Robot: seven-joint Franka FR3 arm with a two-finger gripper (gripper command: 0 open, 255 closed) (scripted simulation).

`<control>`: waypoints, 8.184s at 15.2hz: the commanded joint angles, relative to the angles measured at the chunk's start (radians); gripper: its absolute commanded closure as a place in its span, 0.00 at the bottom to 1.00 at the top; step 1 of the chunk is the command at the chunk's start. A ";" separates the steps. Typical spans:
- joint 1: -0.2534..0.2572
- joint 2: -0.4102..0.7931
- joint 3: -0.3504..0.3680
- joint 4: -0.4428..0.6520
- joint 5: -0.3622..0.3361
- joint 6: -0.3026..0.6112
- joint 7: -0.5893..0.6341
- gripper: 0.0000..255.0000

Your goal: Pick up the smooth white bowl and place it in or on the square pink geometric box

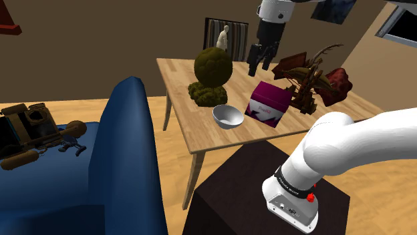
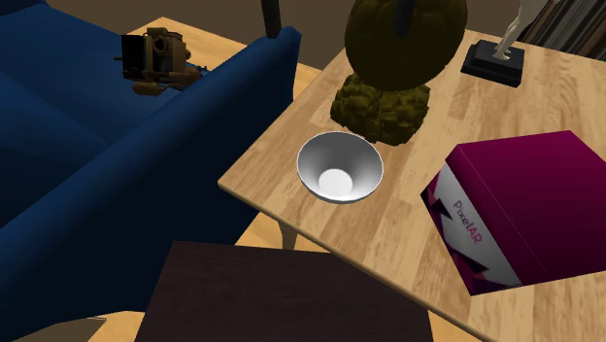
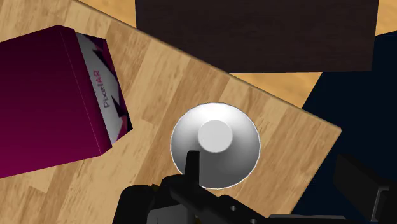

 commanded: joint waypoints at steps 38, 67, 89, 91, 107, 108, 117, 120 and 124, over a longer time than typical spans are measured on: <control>-0.055 0.504 0.193 -0.313 -0.130 0.840 0.430 1.00; -0.023 0.294 0.173 -0.168 -0.053 0.493 0.331 1.00; -0.038 0.198 0.129 0.033 -0.054 0.208 0.232 1.00; -0.057 0.172 0.091 0.021 -0.075 0.203 0.184 1.00; -0.205 0.138 -0.228 0.083 -0.254 0.200 -0.208 1.00; -0.211 0.146 -0.249 0.096 -0.263 0.202 -0.233 1.00; -0.225 0.157 -0.293 0.023 -0.290 0.296 -0.247 1.00; -0.228 0.161 -0.301 -0.014 -0.298 0.336 -0.239 1.00; -0.231 0.169 -0.311 -0.061 -0.309 0.390 -0.228 1.00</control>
